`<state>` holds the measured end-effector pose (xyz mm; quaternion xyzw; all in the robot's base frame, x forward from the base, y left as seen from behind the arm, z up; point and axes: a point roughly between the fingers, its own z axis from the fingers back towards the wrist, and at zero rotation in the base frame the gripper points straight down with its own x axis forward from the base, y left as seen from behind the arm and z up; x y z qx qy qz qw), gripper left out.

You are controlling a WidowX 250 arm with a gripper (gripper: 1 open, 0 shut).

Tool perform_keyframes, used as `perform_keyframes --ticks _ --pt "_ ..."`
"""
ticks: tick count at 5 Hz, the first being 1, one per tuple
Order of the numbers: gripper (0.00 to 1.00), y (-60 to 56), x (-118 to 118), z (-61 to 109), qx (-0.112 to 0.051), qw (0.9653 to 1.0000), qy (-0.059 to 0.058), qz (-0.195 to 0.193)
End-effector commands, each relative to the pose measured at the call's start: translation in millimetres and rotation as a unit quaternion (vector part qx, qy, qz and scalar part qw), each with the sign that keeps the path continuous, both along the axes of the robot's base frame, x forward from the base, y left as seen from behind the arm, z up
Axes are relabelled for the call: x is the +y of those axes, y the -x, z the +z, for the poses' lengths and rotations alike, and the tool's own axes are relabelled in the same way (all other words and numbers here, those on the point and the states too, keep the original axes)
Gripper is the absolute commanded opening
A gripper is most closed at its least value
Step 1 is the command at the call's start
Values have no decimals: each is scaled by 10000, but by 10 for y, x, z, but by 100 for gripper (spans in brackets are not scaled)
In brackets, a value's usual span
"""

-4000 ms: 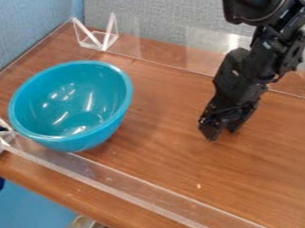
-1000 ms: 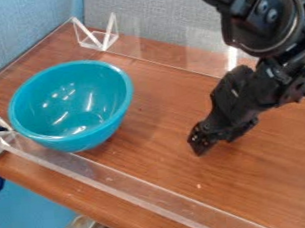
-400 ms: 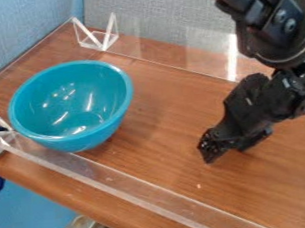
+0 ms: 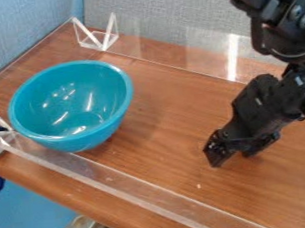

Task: Remove the mushroom from inside the blue bowl and put it on the table

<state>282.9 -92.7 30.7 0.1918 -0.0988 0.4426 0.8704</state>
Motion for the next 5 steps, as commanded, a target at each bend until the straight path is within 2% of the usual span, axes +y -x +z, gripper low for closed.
perform_keyframes --ticks 1,2,4,5 --pt "100 -58 -67 86 -104 9993 57 351" --pt "100 -50 -67 79 -54 9965 35 830" --pt "100 -9 -38 89 29 9915 -11 1304" --pt "100 41 106 24 64 9882 -34 1528"
